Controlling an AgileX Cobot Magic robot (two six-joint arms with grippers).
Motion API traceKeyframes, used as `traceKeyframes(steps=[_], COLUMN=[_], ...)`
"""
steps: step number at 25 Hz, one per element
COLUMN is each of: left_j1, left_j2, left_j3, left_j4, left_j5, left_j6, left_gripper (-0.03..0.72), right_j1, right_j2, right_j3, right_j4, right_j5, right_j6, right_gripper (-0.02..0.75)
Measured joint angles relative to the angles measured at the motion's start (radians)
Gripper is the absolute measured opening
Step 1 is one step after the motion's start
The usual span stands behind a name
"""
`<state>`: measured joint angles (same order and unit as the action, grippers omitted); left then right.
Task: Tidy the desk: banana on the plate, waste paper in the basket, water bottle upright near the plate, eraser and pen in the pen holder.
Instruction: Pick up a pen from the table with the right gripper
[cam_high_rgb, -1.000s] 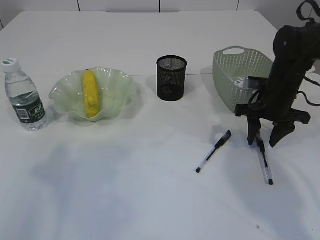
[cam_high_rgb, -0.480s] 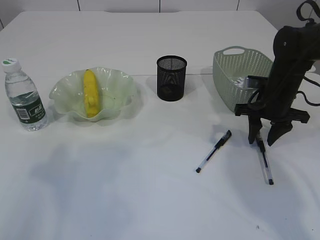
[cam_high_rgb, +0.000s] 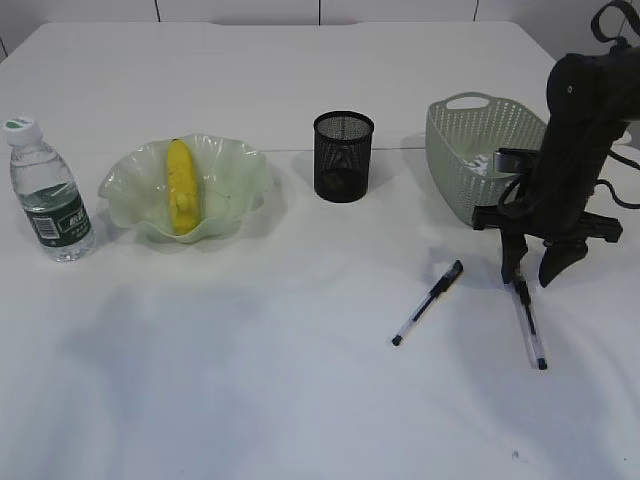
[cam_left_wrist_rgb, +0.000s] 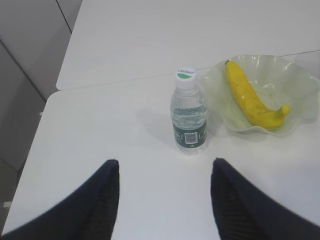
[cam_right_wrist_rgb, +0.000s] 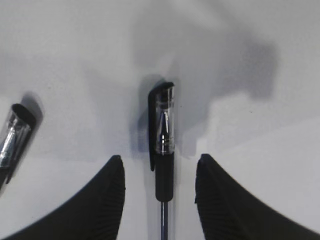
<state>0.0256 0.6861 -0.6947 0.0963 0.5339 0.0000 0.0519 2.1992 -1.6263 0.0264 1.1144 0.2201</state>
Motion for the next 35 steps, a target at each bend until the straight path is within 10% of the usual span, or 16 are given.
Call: traceKeyframes(steps=[35], left_j1=[0.0], left_j2=[0.0], left_j3=[0.0], left_j4=[0.0], left_j5=[0.001], left_j6=[0.0], left_gripper=[0.4], right_j1=[0.0], right_j2=[0.018], right_j3=[0.0], right_j4=[-0.001], right_j5=[-0.031], right_j6=[0.018], right_gripper=[0.342])
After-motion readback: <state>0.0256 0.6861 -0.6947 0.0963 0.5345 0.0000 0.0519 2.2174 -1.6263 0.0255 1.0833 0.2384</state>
